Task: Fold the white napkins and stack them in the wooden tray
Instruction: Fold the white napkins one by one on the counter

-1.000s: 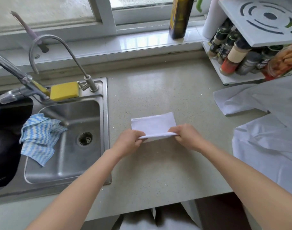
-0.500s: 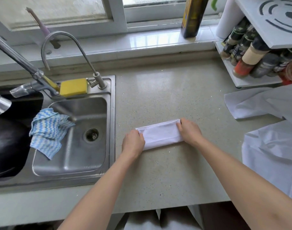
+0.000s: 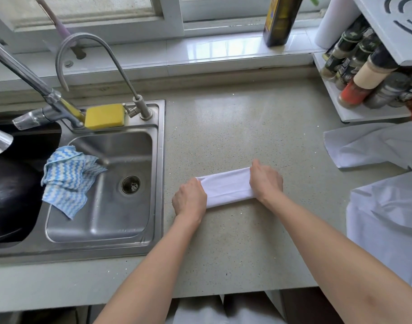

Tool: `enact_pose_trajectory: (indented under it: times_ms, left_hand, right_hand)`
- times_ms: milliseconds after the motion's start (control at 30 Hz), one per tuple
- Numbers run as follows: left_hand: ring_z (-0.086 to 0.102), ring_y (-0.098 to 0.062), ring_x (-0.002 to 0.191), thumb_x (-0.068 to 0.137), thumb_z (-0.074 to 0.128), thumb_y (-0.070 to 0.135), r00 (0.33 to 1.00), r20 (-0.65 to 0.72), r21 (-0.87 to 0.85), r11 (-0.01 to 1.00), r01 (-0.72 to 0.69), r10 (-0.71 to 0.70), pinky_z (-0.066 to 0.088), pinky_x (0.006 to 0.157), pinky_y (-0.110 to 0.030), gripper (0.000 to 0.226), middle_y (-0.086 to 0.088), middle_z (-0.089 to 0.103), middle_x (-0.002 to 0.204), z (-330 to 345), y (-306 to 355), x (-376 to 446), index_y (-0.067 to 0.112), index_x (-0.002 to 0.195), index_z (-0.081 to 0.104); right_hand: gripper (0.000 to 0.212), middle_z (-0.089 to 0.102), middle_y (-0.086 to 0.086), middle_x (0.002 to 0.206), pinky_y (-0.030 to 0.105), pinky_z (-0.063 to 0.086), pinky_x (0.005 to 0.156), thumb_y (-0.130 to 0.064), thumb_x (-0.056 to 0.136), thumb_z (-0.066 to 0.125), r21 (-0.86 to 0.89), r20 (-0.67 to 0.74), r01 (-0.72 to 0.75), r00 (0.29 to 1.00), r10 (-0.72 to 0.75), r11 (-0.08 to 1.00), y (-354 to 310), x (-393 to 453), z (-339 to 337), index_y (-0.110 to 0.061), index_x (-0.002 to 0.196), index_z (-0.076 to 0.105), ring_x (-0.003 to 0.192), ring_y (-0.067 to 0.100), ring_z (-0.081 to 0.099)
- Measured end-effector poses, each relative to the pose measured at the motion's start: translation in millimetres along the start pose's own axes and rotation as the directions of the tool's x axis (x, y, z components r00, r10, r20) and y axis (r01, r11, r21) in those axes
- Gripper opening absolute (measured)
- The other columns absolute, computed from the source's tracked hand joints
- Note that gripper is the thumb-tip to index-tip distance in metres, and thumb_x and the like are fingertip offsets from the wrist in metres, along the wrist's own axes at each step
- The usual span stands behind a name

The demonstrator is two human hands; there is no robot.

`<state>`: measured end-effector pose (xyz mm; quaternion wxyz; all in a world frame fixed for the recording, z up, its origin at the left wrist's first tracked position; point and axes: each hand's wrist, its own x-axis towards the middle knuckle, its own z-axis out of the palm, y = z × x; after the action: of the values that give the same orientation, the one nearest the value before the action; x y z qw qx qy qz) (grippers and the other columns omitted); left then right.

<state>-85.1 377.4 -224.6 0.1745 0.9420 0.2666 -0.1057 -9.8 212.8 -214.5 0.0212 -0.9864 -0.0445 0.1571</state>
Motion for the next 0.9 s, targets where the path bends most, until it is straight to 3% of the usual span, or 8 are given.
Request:
enact_pose_trajectory:
  times_ms: [233, 333, 400, 500, 633, 700, 800, 900]
  left_hand:
    - [0.062, -0.033, 0.085, 0.098, 0.032, 0.017, 0.999, 0.029, 0.017, 1.000, 0.024, -0.025, 0.040, 0.065, -0.033, 0.029, -0.015, 0.066, 0.096, 0, 3, 7, 0.009, 0.095, 0.060]
    - [0.062, -0.034, 0.087, 0.098, 0.033, 0.018, 0.999, 0.040, 0.004, 0.999, 0.032, -0.032, 0.043, 0.067, -0.034, 0.030, -0.015, 0.066, 0.098, -1, 4, 8, 0.008, 0.097, 0.061]
    - [0.062, -0.034, 0.087, 0.097, 0.033, 0.018, 0.999, 0.040, -0.003, 1.000, 0.031, -0.031, 0.042, 0.067, -0.034, 0.030, -0.015, 0.067, 0.098, 0, 3, 8, 0.008, 0.097, 0.062]
    - [0.063, -0.034, 0.089, 0.098, 0.035, 0.021, 0.998, 0.049, 0.005, 1.000, 0.025, -0.025, 0.040, 0.066, -0.033, 0.030, -0.016, 0.067, 0.099, -2, 3, 8, 0.008, 0.099, 0.062]
    - [0.062, -0.034, 0.092, 0.101, 0.033, 0.025, 0.998, 0.056, -0.006, 0.999, 0.039, -0.039, 0.041, 0.068, -0.034, 0.031, -0.015, 0.066, 0.103, -7, 3, 11, 0.009, 0.104, 0.060]
    - [0.059, -0.029, 0.098, 0.100, 0.037, 0.026, 0.996, -0.079, -0.027, 0.999, -0.031, 0.029, 0.041, 0.072, -0.035, 0.025, -0.011, 0.064, 0.110, -8, -1, 4, 0.014, 0.115, 0.054]
    - [0.032, -0.027, 0.139, 0.101, 0.036, 0.020, 0.921, -0.237, 0.006, 0.948, -0.317, 0.310, 0.027, 0.113, -0.043, 0.046, -0.006, 0.038, 0.149, 2, 3, -12, 0.016, 0.146, 0.033]
    - [-0.014, -0.023, 0.147, 0.104, 0.016, 0.031, 0.880, 0.054, 0.204, 0.857, -0.473, 0.472, -0.010, 0.118, -0.044, 0.056, -0.003, -0.012, 0.160, 24, 1, -19, 0.014, 0.151, -0.010]
  right_hand:
    - [0.016, 0.065, 0.013, 0.091, 0.032, 0.035, 0.058, -0.016, 0.099, 0.032, 0.078, -0.043, -0.045, 0.998, 0.048, 0.996, 3, 4, 4, -0.008, 0.108, 0.043, 0.077, 0.031, 0.059]
    - [0.027, 0.061, 0.015, 0.108, 0.039, 0.040, 0.076, -0.026, 0.099, 0.041, 0.086, -0.263, 0.003, 0.965, 0.020, 0.996, 4, -10, 8, -0.007, 0.118, 0.045, 0.098, 0.032, 0.055]
    - [0.041, 0.046, 0.016, 0.139, 0.042, 0.033, 0.104, -0.024, 0.099, 0.043, 0.129, -0.343, 0.229, 0.923, -0.173, 0.965, -1, -22, 16, -0.008, 0.136, 0.043, 0.128, 0.033, 0.041]
    - [0.056, -0.008, -0.002, 0.159, 0.036, -0.008, 0.120, -0.034, 0.104, 0.024, 0.020, -0.094, 0.494, 0.867, -0.490, 0.870, -6, -33, 34, -0.022, 0.152, -0.003, 0.148, 0.018, -0.006]
    - [0.056, -0.026, -0.012, 0.154, 0.035, -0.018, 0.117, -0.041, 0.103, 0.011, 0.015, 0.008, 0.437, 0.899, -0.437, 0.899, -3, -31, 52, -0.031, 0.145, -0.023, 0.141, 0.008, -0.027]
    - [0.056, -0.027, -0.012, 0.154, 0.034, -0.019, 0.116, -0.041, 0.102, 0.010, 0.010, 0.002, 0.442, 0.897, -0.442, 0.897, -4, -31, 53, -0.031, 0.146, -0.023, 0.140, 0.007, -0.030]
    - [0.056, -0.029, -0.014, 0.152, 0.031, -0.022, 0.114, -0.041, 0.102, 0.010, 0.022, -0.005, 0.435, 0.900, -0.435, 0.900, -4, -30, 54, -0.031, 0.145, -0.023, 0.138, 0.005, -0.033]
    - [0.056, -0.029, -0.014, 0.152, 0.029, -0.022, 0.114, -0.039, 0.102, 0.013, 0.034, 0.013, 0.451, 0.892, -0.452, 0.892, -2, -29, 52, -0.029, 0.146, -0.021, 0.137, 0.005, -0.033]
